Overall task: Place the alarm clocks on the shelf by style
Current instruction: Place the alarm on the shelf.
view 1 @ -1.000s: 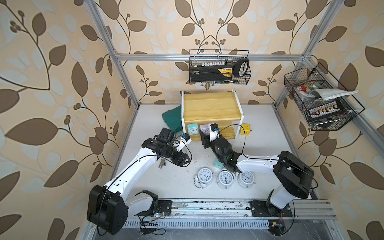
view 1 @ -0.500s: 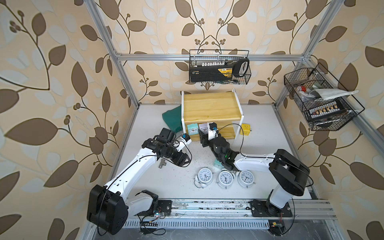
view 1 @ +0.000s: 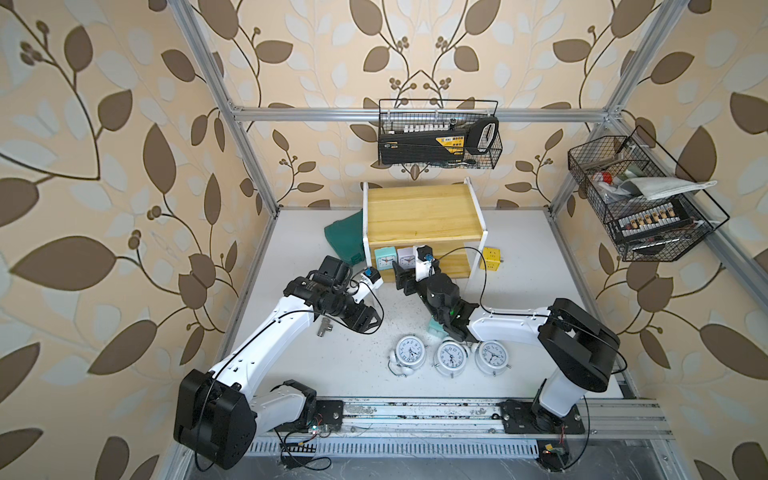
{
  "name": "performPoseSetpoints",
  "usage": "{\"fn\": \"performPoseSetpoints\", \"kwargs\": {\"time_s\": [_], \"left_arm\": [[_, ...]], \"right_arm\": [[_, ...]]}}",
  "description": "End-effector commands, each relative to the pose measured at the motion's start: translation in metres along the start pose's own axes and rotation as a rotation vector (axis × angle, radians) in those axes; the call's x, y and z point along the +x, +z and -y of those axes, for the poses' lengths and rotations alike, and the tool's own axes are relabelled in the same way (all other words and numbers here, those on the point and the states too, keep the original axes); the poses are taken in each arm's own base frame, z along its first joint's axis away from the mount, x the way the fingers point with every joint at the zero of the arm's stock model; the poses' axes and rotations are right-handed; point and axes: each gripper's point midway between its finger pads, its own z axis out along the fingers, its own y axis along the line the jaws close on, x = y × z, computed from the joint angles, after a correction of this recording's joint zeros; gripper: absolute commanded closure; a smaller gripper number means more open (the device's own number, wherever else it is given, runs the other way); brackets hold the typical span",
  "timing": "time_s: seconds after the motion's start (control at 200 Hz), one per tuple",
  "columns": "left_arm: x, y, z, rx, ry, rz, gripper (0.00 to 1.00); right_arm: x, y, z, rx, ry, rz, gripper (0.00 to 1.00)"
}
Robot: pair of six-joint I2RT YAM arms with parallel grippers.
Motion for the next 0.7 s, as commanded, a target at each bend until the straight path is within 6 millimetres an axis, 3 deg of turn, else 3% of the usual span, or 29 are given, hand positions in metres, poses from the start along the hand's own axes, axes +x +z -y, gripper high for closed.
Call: {"fn": "performPoseSetpoints", "kwargs": {"time_s": [0.0,0.265,0.505,0.695], "left_arm": [[-0.002,0.000,0.000,0.011,-0.004,0.008,0.29],[-0.005,0.000,0.005,0.046,0.015,0.010,0.29],[-0.008,0.004,0.015,0.085,0.064,0.000,0.29],[-0.006,0.006,0.025,0.098,0.112,-0.011,0.29]], "right_arm": [[-0.012,-0.011,0.000,-0.025,0.019,0.003,0.14],[-0.008,-0.041,0.004,-0.061,0.008,-0.143,0.09],[0.021,-0.080,0.005,-0.141,0.020,-0.354,0.10],[0.048,-0.108,0.019,-0.117,0.067,-0.482,0.10]]}}
